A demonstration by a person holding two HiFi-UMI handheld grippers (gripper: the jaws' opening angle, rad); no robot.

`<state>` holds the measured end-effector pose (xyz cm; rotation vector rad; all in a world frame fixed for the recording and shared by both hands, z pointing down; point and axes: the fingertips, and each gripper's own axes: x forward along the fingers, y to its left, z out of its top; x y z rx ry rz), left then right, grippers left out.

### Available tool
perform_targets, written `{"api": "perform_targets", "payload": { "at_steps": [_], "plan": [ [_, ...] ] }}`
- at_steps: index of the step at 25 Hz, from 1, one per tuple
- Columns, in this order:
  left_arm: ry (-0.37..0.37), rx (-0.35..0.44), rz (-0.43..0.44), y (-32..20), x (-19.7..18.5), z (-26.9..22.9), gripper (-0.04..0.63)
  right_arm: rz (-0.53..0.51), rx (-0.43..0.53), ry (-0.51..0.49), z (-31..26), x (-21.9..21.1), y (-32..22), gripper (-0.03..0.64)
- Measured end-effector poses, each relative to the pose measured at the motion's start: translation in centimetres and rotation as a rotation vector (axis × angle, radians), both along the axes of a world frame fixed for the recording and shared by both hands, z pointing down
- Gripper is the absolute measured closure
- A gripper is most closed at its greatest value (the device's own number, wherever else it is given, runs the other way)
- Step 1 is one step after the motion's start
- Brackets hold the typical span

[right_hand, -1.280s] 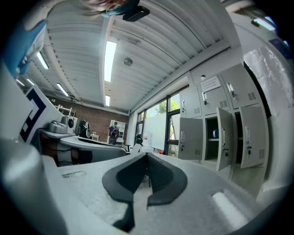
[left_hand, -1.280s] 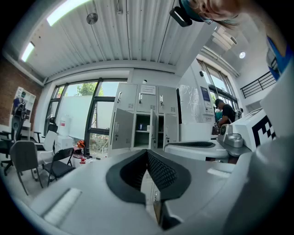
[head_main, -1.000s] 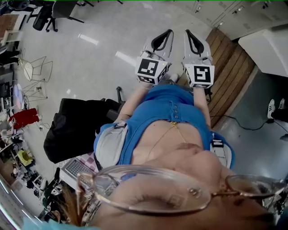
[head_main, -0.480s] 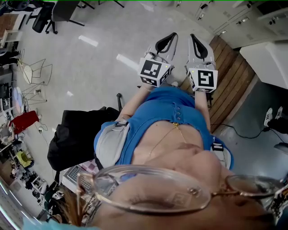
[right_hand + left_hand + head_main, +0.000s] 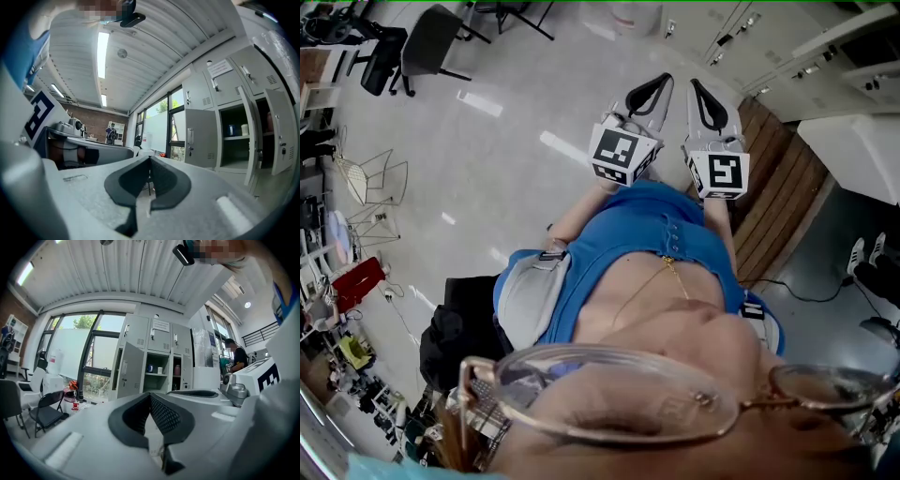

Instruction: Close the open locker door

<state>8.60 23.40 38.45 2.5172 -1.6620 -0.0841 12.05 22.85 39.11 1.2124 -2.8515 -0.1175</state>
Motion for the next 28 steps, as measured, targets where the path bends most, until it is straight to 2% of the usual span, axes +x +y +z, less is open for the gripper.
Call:
{"api": "perform_targets", "payload": {
  "at_steps": [13,22,28],
  "plan": [
    [-0.003,-0.01,0.035,-5.6,-7.0,0.6,0.597,0.026,-0.022,-0.004,1.0,-6.8,-6.4,0.615],
    [-0.008,-0.035,0.04,-7.4,-7.9,1.2,0.597,0.032,-0.044,-0.007,1.2,-7.8,-8.3,0.615],
    [-0.003,-0.039,0.026,-10.7,-8.4,1.7,0.597,0.008,-0.029,-0.012,1.2,-8.5,-11.8,0.615]
  ]
}}
